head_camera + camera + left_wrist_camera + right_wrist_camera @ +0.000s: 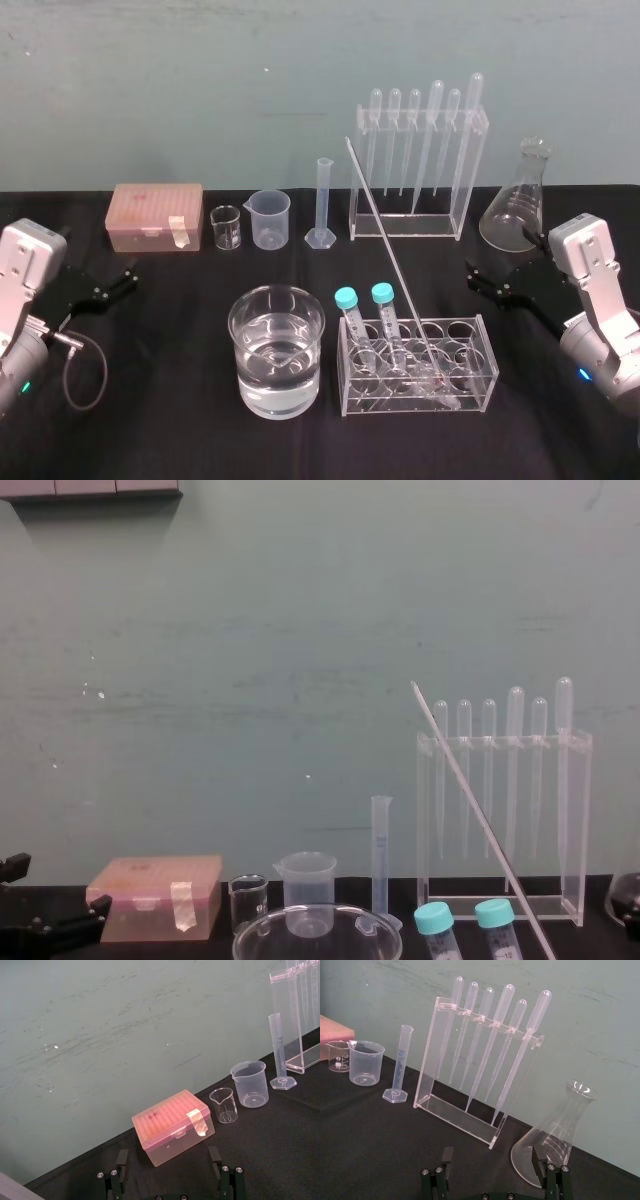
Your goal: Hold the thermometer with one hand and immerse one end into the beaker, then reinsert it into the test tube rack.
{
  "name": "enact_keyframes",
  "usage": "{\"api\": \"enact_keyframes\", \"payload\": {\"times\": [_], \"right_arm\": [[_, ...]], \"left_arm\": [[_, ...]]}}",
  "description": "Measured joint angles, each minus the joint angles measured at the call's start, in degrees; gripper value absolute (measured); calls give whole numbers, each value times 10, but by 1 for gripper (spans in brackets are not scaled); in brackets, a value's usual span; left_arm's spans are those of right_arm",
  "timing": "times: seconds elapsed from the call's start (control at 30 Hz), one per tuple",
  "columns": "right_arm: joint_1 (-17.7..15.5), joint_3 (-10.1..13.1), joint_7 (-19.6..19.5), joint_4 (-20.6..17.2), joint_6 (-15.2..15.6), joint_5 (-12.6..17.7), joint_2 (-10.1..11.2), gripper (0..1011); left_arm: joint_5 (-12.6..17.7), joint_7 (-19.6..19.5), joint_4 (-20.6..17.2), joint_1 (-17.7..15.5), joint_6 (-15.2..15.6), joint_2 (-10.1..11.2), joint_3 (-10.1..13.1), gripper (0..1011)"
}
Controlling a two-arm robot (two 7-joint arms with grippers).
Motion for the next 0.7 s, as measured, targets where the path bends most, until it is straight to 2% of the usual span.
{"api": "enact_keyframes", "payload": {"times": [0.7], "right_arm": [[0, 0, 0, 0, 0, 0, 0, 1003]], "left_arm": [[0, 0, 0, 0, 0, 0, 0, 1008]]}}
